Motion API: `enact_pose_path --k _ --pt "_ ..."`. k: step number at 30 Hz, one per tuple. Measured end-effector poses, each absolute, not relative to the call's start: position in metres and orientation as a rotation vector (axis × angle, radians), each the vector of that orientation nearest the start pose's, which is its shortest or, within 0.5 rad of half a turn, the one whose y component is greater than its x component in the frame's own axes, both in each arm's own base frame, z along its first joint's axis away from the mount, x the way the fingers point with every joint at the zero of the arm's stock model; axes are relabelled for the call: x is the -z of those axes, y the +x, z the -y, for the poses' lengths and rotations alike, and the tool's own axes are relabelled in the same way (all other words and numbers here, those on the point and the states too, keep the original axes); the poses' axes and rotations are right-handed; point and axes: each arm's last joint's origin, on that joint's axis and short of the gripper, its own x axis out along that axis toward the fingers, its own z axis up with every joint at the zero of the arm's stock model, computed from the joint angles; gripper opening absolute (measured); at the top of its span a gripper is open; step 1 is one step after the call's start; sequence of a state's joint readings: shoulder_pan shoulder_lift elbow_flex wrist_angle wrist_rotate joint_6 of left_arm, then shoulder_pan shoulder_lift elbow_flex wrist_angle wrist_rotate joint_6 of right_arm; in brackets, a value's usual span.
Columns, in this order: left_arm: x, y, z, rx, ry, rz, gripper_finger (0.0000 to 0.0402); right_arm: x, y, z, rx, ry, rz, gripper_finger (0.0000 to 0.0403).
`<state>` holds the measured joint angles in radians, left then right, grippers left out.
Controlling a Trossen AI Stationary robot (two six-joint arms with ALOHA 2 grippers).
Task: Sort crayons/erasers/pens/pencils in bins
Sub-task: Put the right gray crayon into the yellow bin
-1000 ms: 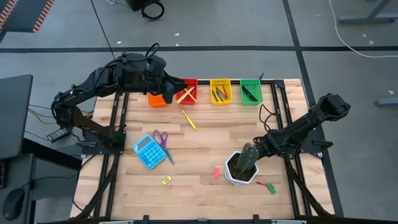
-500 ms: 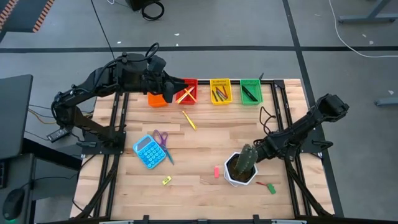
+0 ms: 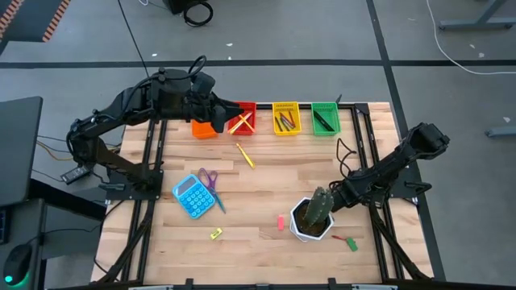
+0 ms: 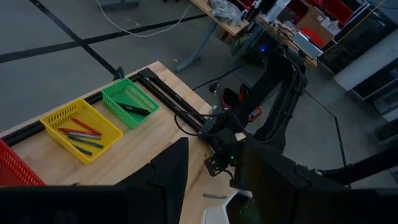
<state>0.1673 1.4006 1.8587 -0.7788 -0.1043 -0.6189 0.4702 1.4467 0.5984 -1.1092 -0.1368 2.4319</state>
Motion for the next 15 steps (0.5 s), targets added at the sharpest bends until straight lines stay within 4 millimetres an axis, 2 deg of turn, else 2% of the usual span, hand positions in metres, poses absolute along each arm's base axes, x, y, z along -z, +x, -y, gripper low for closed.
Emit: enact_pose_path --k 7,15 --pt "-0.494 0.256 -0.046 -0.367 -0.644 -0.236 0.0162 -0.12 0.132 -0.077 1.795 1.187 -1.167 0.017" --pt "-0.493 0.255 -0.046 -0.371 -0.646 -0.246 0.0162 -0.121 0.13 -0.08 1.79 1.156 -1.168 0.017"
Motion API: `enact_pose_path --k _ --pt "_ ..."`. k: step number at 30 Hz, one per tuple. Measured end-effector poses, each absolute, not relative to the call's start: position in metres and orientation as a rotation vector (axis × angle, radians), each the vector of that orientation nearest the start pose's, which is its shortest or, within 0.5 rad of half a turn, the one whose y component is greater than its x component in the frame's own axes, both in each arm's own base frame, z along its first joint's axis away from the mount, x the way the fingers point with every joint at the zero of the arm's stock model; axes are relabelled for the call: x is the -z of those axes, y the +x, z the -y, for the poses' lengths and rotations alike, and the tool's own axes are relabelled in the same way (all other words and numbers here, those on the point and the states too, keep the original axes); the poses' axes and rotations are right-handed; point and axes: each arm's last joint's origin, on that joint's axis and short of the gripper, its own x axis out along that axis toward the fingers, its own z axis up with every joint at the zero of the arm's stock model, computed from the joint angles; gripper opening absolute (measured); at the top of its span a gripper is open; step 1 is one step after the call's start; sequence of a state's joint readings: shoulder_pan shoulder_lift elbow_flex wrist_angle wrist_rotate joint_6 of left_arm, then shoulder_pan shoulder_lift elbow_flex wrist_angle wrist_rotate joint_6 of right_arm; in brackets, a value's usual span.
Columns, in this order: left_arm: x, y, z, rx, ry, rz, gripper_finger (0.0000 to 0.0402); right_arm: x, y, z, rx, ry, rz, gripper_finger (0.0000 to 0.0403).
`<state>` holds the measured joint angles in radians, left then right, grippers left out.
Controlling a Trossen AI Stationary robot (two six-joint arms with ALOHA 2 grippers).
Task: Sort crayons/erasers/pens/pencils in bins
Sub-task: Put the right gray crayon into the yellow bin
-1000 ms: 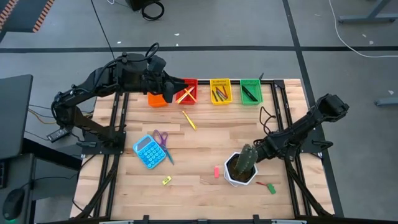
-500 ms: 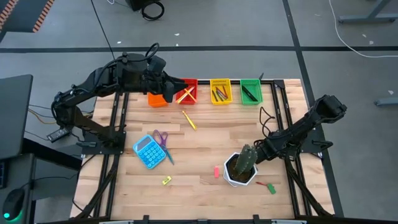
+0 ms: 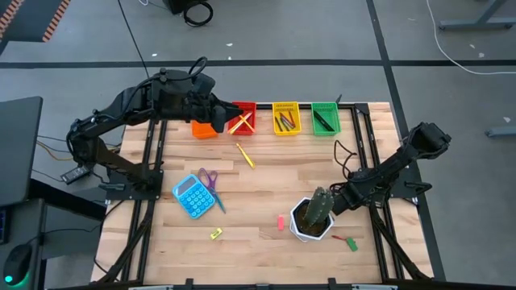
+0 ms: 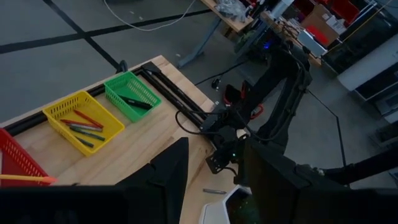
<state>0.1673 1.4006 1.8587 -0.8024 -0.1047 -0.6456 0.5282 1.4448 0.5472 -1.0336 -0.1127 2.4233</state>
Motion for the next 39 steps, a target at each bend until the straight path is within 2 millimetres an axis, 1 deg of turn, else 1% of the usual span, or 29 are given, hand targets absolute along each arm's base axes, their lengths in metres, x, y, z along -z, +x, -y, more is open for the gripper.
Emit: enact_pose_path --k 6,11,24,33,39 --pt "-0.493 0.255 -0.047 -0.402 -0.654 -0.234 0.0162 -0.12 0.131 -0.08 1.771 1.165 -1.166 0.017" --pt "-0.493 0.255 -0.047 -0.407 -0.663 -0.232 0.0162 -0.124 0.135 -0.084 1.752 1.181 -1.176 0.017" --pt "-0.493 0.255 -0.047 -0.411 -0.684 -0.234 0.0162 -0.123 0.136 -0.083 1.737 1.176 -1.147 0.017" --pt "-0.489 0.253 -0.046 -0.423 -0.682 -0.272 0.0162 -0.126 0.142 -0.082 1.732 1.246 -1.121 0.017" --pt "-0.486 0.252 -0.046 -0.425 -0.683 -0.314 0.0162 -0.127 0.144 -0.081 1.726 1.261 -1.11 0.017"
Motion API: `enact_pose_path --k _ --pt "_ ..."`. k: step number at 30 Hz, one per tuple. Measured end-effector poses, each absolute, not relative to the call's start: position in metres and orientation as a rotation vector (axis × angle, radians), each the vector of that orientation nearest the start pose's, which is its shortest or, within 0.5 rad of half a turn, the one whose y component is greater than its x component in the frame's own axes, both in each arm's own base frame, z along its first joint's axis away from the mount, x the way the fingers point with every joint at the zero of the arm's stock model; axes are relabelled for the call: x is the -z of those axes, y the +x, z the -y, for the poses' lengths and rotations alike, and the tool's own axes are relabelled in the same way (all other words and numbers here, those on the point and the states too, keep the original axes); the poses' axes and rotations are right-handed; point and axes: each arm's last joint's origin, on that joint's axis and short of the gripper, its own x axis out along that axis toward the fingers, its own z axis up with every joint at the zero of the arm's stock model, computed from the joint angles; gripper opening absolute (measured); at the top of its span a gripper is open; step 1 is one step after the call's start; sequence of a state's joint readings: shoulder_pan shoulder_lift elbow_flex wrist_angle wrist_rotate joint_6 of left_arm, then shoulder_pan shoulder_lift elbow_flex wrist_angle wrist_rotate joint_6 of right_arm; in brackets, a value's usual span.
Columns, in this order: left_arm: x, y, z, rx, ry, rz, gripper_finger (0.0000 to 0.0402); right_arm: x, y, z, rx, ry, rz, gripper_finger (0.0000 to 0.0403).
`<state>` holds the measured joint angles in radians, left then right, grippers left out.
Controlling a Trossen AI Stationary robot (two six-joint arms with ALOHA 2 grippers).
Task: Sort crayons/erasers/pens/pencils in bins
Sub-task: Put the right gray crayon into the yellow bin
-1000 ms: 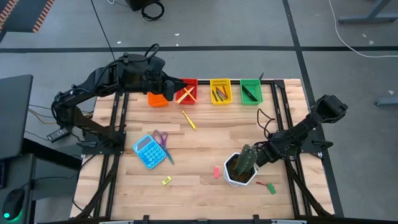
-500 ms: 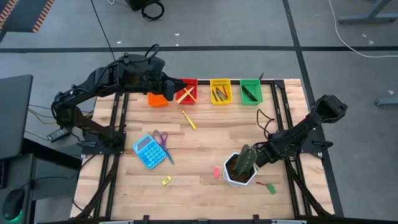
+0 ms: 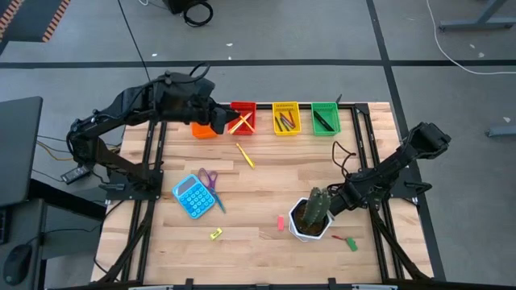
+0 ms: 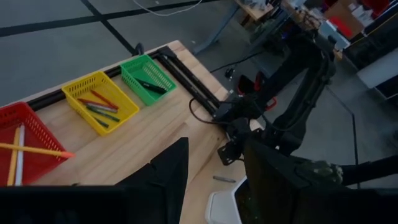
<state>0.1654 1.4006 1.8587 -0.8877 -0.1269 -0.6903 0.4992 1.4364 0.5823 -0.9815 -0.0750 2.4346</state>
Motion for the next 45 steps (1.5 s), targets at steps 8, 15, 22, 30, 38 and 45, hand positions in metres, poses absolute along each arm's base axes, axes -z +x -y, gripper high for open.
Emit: enact_pose_path --k 8,15,22,30,38,45 --pt "-0.481 0.251 -0.039 -0.414 -0.669 -0.372 0.0162 -0.135 0.156 -0.083 1.551 1.326 -0.987 0.017" --pt "-0.48 0.251 -0.039 -0.417 -0.655 -0.387 0.0162 -0.156 0.17 -0.087 1.427 1.351 -0.908 0.0171" --pt "-0.48 0.25 -0.039 -0.415 -0.646 -0.389 0.0162 -0.158 0.167 -0.086 1.447 1.309 -0.933 0.0171" --pt "-0.478 0.249 -0.039 -0.421 -0.643 -0.412 0.0162 -0.158 0.171 -0.075 1.46 1.27 -0.93 0.017" --pt "-0.478 0.249 -0.039 -0.423 -0.642 -0.418 0.0162 -0.147 0.171 -0.048 1.531 1.275 -0.929 0.0161" --pt "-0.478 0.25 -0.034 -0.404 -0.638 -0.425 0.0162 -0.132 0.173 -0.032 1.484 1.337 -0.95 0.0134"
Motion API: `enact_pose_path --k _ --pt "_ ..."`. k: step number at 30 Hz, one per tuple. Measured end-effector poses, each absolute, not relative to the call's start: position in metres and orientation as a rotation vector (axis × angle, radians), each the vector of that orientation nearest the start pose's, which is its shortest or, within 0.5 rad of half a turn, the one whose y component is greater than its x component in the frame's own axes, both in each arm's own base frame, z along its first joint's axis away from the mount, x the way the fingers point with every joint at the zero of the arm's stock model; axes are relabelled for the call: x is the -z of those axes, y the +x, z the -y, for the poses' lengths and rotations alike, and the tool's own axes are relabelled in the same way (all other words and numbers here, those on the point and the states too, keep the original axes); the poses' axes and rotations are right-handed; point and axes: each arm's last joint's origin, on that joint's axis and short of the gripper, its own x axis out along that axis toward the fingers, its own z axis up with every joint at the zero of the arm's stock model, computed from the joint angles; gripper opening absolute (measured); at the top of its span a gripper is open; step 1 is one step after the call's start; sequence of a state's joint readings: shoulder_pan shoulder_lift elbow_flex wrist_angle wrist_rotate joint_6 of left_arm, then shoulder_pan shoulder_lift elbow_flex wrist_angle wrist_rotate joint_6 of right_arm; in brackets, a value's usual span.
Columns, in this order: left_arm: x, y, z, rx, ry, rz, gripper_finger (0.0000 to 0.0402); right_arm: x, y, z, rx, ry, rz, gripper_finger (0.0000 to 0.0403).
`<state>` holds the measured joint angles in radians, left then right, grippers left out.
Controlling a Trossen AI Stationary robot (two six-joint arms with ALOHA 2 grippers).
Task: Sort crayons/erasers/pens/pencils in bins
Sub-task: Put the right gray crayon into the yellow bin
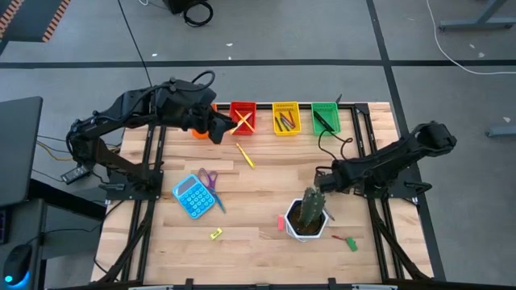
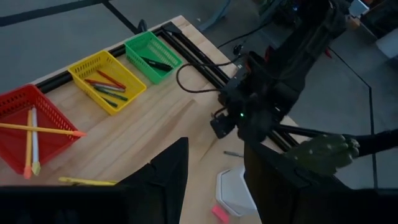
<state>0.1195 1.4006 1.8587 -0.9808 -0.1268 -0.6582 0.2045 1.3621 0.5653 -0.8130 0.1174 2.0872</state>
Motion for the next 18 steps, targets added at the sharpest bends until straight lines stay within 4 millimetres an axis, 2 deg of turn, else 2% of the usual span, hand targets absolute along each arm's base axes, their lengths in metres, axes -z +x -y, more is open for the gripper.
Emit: enact_pose_path --k 9,18 --pt "-0.477 0.251 -0.021 -0.357 -0.625 -0.447 0.0162 -0.128 0.17 -0.029 1.451 1.302 -0.997 0.0089" --pt "-0.477 0.251 -0.019 -0.352 -0.625 -0.448 0.0162 -0.128 0.17 -0.029 1.416 1.257 -1.017 0.0043"
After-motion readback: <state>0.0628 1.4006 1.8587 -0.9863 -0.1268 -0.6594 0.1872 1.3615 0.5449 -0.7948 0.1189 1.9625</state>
